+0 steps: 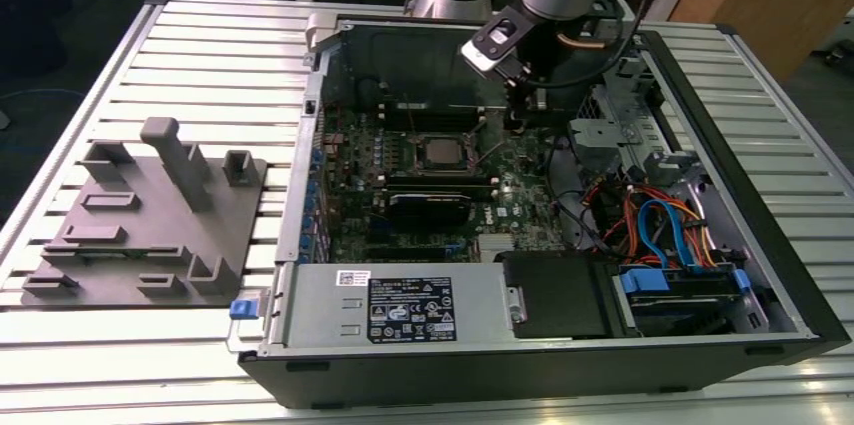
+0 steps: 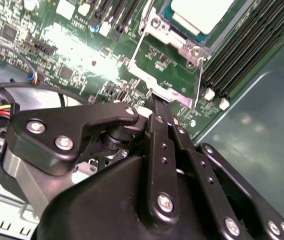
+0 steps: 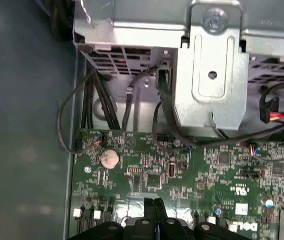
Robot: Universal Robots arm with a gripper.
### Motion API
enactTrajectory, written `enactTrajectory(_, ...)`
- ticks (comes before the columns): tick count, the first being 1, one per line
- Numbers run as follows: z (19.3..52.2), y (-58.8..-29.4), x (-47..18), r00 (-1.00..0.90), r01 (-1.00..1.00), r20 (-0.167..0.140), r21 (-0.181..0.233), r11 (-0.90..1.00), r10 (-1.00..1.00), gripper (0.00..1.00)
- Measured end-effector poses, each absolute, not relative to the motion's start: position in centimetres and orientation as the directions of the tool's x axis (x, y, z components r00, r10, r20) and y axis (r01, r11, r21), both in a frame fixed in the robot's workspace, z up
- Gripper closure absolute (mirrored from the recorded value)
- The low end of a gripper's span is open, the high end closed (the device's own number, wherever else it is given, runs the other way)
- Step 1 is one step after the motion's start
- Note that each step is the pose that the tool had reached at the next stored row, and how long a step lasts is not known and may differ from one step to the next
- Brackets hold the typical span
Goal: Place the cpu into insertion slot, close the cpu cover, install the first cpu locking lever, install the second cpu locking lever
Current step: 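Close the cpu cover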
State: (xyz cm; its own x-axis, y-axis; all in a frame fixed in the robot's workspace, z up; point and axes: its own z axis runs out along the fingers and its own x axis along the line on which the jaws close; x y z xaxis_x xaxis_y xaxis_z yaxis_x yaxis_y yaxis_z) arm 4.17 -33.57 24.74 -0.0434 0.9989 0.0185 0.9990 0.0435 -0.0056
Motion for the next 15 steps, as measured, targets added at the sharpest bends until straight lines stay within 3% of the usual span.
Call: enactTrajectory(15, 24.73, -33.57, 3.52, -0.041, 0.999, 0.019, -0.008, 0.041, 0.999, 0.9)
